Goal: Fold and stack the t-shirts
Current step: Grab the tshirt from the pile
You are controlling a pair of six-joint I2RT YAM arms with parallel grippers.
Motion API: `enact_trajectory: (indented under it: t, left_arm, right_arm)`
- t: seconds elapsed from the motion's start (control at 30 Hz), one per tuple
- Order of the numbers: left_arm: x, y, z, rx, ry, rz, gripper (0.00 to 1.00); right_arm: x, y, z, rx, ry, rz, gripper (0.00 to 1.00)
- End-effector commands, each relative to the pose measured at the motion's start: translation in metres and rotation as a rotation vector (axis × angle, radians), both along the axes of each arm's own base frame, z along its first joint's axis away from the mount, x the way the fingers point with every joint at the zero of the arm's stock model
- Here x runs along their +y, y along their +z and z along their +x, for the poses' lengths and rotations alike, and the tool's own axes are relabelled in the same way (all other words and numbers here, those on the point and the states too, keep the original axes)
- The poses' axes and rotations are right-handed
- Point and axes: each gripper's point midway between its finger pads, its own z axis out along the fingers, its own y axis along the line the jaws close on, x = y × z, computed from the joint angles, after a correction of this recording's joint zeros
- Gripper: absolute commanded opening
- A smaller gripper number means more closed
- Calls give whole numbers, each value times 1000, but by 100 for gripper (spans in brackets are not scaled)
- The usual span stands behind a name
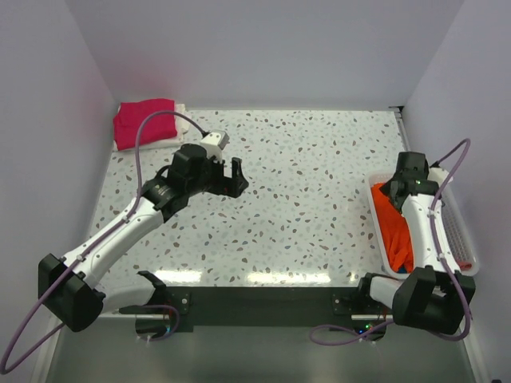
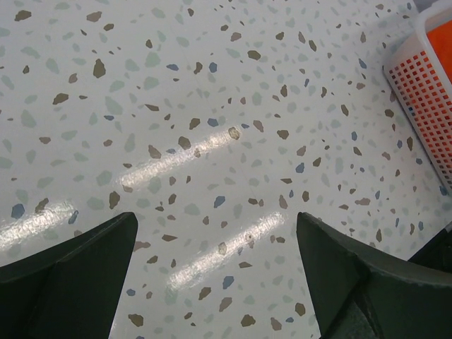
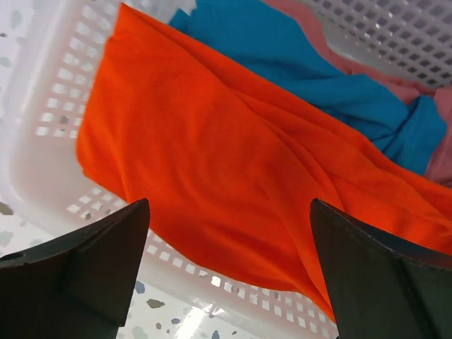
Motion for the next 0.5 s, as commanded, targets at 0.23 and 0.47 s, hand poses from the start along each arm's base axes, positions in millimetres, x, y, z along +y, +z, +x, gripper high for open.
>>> enact_trajectory:
  t: [0.23,0.47]
  left_arm:
    - [-8,-10,-6,31,-37,-38,100]
    - [-5,-11,-6,32,-19,-32,100]
  right_arm:
    - [1,-72,0,33,-114,73,90]
    - [5,-44,2,-36,-68,73,0]
